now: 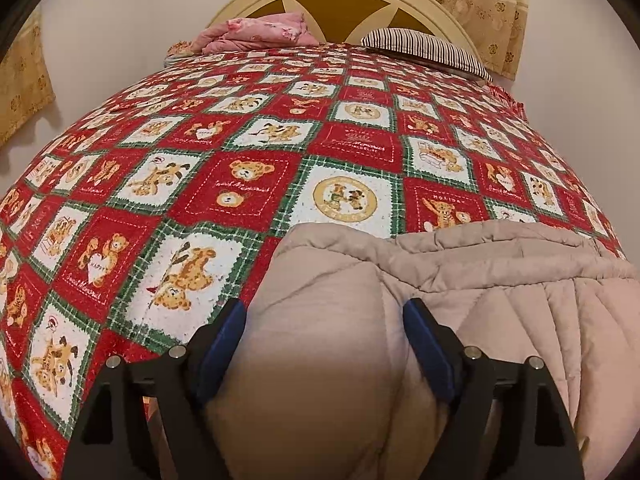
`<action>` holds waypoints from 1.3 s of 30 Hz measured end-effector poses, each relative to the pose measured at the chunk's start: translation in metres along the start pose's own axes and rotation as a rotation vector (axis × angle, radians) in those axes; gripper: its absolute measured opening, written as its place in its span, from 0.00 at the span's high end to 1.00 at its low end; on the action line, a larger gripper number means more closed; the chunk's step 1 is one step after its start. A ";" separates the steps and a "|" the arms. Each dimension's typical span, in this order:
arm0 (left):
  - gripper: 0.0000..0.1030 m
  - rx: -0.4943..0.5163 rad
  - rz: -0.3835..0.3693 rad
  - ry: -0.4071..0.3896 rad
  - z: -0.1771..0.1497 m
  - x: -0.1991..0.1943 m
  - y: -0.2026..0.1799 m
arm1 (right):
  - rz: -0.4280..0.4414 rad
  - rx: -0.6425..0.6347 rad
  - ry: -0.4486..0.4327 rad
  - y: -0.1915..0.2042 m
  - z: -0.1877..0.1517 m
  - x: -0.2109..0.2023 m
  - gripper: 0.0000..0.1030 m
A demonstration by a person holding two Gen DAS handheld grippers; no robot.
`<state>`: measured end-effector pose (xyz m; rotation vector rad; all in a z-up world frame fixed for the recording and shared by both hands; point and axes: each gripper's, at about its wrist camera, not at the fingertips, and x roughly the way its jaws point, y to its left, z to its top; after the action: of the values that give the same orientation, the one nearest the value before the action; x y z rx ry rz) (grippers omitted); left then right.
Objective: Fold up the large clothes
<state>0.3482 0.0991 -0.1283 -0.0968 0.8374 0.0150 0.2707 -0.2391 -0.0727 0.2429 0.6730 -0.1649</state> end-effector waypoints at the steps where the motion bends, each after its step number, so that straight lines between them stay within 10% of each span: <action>1: 0.20 0.001 0.001 0.001 0.000 0.000 0.000 | 0.063 -0.017 -0.005 0.019 -0.003 -0.019 0.75; 8: 0.20 -0.037 -0.054 0.024 0.000 -0.002 0.009 | 0.243 -0.060 0.141 0.100 -0.055 0.003 0.79; 18: 0.21 -0.218 -0.457 -0.065 -0.005 -0.097 0.081 | 0.191 -0.125 0.091 0.105 -0.084 0.030 0.86; 25: 0.21 -0.265 -0.352 -0.214 -0.093 -0.191 0.143 | 0.214 -0.103 0.092 0.102 -0.083 0.030 0.86; 32: 0.21 -0.416 -0.399 -0.078 -0.181 -0.192 0.128 | 0.205 -0.111 0.088 0.102 -0.083 0.028 0.85; 39: 0.20 -0.489 -0.581 0.054 -0.185 -0.159 0.088 | 0.194 -0.120 0.086 0.104 -0.083 0.028 0.85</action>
<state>0.1006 0.1733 -0.1401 -0.8005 0.8202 -0.3317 0.2661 -0.1181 -0.1356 0.1996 0.7374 0.0723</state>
